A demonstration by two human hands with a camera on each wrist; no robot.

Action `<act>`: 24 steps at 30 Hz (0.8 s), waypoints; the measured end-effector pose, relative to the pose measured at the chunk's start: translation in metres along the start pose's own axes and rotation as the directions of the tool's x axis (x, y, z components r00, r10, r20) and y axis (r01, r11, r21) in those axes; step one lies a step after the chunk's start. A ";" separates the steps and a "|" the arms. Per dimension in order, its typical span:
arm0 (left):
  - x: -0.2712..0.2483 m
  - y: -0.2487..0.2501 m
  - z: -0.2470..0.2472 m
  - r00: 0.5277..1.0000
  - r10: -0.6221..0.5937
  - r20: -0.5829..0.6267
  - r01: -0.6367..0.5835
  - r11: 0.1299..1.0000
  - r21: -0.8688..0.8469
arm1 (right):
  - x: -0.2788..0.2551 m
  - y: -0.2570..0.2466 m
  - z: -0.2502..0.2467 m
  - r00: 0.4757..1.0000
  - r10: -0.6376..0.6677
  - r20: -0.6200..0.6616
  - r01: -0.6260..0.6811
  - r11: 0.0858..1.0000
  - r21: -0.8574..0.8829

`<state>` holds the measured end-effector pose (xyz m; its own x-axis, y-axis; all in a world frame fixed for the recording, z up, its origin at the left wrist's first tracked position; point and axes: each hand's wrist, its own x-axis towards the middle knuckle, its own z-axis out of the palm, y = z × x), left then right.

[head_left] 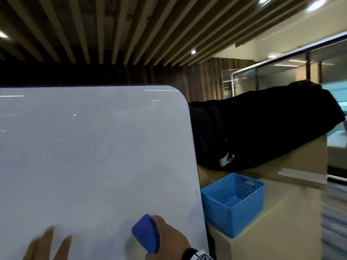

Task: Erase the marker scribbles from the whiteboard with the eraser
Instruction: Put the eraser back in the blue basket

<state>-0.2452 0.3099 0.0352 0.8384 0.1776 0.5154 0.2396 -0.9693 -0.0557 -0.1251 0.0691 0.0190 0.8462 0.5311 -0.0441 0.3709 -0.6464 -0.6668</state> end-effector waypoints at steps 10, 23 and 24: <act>0.041 0.172 0.030 0.926 0.356 0.124 -0.344 0.933 -0.104 | -0.044 0.111 -0.117 0.949 -0.112 -0.293 0.035 0.966 -0.256; 0.097 0.314 0.074 0.822 0.550 0.145 -0.487 0.812 -0.320 | -0.003 0.227 -0.239 0.973 -0.117 -0.197 0.000 0.860 -0.510; 0.100 0.316 0.077 0.817 0.552 0.167 -0.482 0.813 -0.328 | 0.000 0.231 -0.242 0.977 -0.108 -0.184 -0.004 0.854 -0.521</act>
<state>-0.0483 0.0340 0.0033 0.8991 -0.3614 0.2471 -0.3699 -0.9290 -0.0130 0.0535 -0.2125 0.0445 0.8571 0.4879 0.1654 0.5128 -0.8391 -0.1819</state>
